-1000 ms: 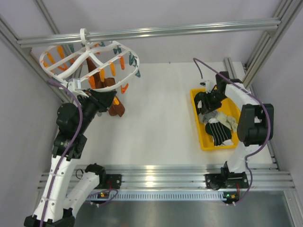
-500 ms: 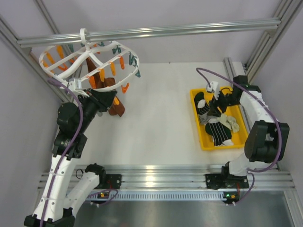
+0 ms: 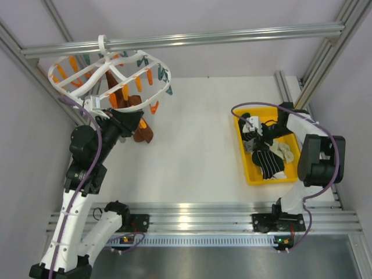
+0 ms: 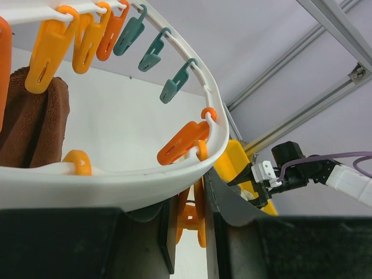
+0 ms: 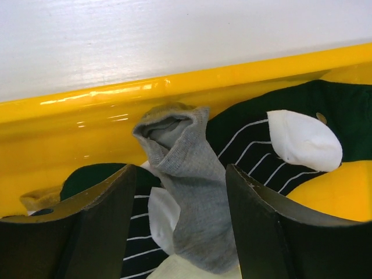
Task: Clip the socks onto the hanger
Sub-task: Pick up the sock from the bin.
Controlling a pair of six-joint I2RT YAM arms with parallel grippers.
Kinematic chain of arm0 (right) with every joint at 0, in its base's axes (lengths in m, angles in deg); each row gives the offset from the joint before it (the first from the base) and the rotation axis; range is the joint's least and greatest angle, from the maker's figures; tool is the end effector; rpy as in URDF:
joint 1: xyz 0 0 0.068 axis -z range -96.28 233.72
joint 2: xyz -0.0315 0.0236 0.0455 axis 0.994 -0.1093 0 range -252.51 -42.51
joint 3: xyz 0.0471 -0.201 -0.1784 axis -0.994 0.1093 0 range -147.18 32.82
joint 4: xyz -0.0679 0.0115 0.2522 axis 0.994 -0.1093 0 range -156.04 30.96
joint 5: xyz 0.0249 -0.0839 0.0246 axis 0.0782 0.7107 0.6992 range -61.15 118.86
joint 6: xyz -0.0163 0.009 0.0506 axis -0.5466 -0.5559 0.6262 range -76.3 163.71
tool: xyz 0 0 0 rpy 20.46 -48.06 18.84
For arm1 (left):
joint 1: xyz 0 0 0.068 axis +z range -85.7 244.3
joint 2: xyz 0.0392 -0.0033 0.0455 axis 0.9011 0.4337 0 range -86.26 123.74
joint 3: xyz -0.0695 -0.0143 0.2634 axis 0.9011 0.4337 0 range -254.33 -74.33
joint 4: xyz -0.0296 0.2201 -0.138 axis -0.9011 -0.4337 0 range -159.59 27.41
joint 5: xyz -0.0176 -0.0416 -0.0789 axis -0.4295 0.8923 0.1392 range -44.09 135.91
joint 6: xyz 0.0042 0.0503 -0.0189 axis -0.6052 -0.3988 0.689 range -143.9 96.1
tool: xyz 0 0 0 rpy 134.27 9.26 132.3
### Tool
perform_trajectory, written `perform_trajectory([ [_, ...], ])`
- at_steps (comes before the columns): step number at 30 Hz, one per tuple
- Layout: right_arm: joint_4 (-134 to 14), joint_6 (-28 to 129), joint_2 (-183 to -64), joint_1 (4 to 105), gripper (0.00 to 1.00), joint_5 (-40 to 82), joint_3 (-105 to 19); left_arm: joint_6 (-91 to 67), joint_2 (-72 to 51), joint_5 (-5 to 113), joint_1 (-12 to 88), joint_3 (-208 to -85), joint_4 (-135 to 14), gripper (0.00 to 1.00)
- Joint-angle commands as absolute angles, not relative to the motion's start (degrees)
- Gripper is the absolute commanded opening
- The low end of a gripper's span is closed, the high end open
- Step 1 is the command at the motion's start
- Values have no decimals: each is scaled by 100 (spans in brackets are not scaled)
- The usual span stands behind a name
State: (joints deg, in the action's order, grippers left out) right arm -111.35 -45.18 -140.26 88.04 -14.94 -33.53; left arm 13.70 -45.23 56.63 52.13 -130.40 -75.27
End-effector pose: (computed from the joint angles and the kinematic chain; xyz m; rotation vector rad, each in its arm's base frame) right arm 0.3079 0.0014 0.1996 -1.6902 1.7780 0.5797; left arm 0.1460 -0.0383 0.4128 -0.1975 1.5776 -0.8284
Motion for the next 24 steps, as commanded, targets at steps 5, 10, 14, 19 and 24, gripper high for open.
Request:
perform_trajectory([
  [5, -10606, -5227, -14050, 8531, 62, -1325, -2986, 1187, -4179, 5541, 5252, -13111, -7630, 0],
  [10, -10641, -5210, -14243, 8425, 55, -1000, -3038, 1161, -4161, 5532, 5252, -13137, -7630, 0],
  [14, -10492, -5087, -14209, 8416, 35, -1008, -3037, 1117, -4170, 5523, 5243, -13155, -7647, 0],
  [19, -10860, -4884, -13884, 8425, 5, -1131, -3274, 1108, -4188, 5523, 5252, -13155, -7674, 0],
  [24, -11703, -4902, -13270, 8478, 0, -1280, -3765, 1117, -4223, 5576, 5252, -13128, -7648, 0],
])
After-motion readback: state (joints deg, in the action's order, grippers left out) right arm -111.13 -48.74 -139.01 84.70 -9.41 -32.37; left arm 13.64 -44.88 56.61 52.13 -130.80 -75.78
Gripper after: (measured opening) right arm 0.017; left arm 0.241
